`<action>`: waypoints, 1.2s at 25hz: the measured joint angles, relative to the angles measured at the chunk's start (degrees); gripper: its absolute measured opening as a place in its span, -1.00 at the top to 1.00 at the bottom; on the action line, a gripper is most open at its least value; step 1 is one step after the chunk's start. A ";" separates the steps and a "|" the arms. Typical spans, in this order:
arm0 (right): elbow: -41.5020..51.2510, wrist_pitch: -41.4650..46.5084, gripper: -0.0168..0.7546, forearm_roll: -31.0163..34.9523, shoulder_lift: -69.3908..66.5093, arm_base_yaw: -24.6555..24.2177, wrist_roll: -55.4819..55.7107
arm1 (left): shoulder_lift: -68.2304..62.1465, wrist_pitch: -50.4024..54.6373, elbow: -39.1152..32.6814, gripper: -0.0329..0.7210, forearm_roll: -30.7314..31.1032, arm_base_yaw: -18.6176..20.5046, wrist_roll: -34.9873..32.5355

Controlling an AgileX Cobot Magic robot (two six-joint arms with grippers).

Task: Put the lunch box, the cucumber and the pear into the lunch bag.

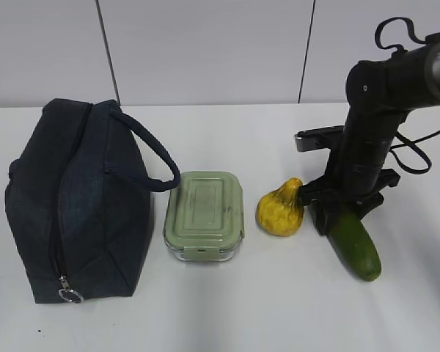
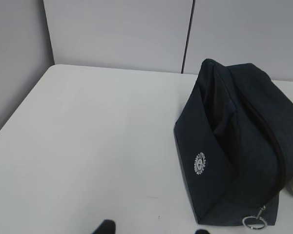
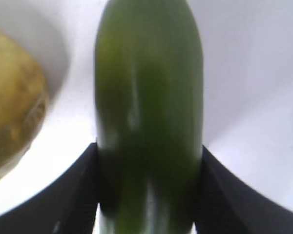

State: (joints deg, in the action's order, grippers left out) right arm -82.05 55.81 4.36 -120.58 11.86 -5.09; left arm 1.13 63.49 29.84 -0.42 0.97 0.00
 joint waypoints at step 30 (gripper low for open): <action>-23.68 14.06 -0.04 0.09 7.79 0.00 -0.47 | -12.06 -12.33 0.48 0.12 -15.44 0.00 -2.81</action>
State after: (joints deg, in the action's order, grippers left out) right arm -105.73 69.87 4.45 -112.78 11.86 -5.55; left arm -10.93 51.16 30.32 -15.86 0.97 -2.81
